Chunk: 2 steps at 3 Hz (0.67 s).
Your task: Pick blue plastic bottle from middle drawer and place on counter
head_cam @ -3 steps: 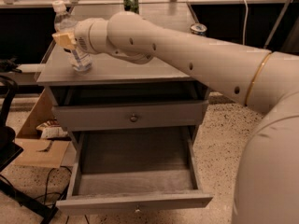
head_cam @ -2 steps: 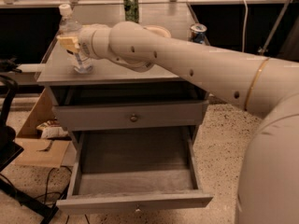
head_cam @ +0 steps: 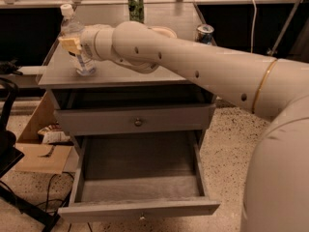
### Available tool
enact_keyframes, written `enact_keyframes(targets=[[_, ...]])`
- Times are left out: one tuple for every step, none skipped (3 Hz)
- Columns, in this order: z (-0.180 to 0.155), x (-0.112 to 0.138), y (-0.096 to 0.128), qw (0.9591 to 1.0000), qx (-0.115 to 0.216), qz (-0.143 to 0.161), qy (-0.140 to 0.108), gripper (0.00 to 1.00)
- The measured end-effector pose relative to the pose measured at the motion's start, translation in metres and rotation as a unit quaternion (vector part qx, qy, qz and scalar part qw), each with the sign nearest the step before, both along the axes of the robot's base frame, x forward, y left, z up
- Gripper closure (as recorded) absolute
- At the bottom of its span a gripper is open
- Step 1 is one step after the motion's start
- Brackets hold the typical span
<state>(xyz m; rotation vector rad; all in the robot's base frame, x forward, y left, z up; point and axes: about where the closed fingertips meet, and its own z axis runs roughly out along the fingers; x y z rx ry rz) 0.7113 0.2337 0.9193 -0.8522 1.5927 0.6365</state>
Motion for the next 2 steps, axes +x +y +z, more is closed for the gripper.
enact_keyframes(targets=[[0.0,0.0,0.0,1.0,0.0,0.0,0.0,0.26],[0.0,0.0,0.0,1.0,0.0,0.0,0.0,0.05]])
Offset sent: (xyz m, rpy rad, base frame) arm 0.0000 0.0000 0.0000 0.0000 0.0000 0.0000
